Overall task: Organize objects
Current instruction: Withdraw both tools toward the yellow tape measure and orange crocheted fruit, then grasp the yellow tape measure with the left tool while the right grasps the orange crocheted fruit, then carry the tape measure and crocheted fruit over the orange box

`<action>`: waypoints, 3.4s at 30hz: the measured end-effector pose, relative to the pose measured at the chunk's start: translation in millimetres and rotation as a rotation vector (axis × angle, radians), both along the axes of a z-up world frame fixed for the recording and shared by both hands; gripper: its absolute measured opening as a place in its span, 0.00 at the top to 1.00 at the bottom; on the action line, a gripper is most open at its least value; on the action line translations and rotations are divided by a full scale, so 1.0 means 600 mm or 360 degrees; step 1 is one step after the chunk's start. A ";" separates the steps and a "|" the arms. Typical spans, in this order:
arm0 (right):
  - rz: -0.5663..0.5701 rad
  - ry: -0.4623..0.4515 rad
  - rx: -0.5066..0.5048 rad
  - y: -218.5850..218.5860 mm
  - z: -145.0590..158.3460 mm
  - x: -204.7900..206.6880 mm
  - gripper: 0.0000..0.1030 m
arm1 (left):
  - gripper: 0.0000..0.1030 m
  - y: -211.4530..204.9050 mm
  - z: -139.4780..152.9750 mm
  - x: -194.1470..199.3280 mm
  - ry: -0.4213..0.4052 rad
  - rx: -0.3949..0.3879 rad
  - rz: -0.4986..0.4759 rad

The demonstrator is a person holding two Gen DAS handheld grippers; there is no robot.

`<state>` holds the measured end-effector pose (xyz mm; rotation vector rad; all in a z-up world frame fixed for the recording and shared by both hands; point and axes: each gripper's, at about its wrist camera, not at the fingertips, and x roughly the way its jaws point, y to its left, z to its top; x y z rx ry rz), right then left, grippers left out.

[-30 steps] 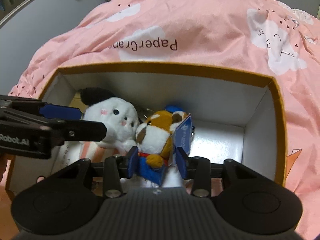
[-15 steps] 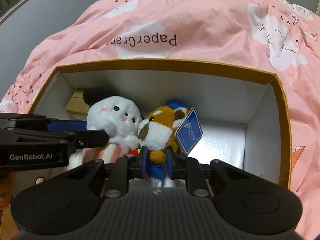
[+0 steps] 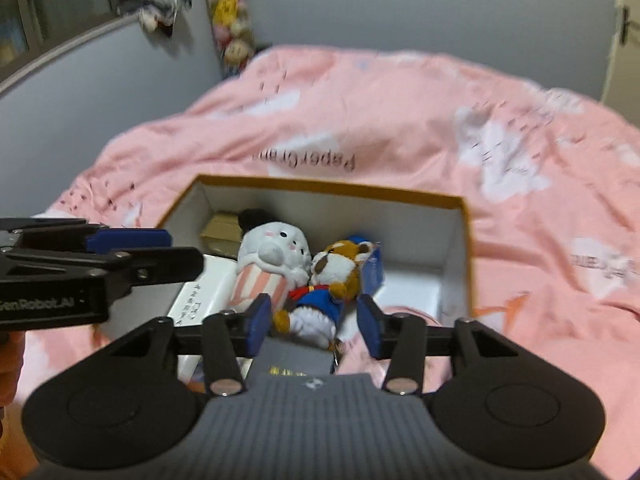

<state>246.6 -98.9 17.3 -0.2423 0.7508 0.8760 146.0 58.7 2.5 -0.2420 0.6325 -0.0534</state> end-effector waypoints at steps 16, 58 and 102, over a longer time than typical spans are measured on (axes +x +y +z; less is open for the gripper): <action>-0.0270 0.0198 -0.0294 -0.206 -0.113 -0.210 0.62 | 0.61 -0.157 -0.107 -0.131 0.0560 -0.0073 -0.0471; -0.0384 0.0434 -0.0174 -0.253 -0.188 -0.134 0.60 | 0.39 -0.147 -0.281 -0.044 0.0764 -0.0430 -0.0389; 0.0204 -0.0337 -0.0235 -0.031 0.033 -0.017 0.59 | 0.45 -0.007 -0.022 0.049 0.0142 -0.0374 -0.0044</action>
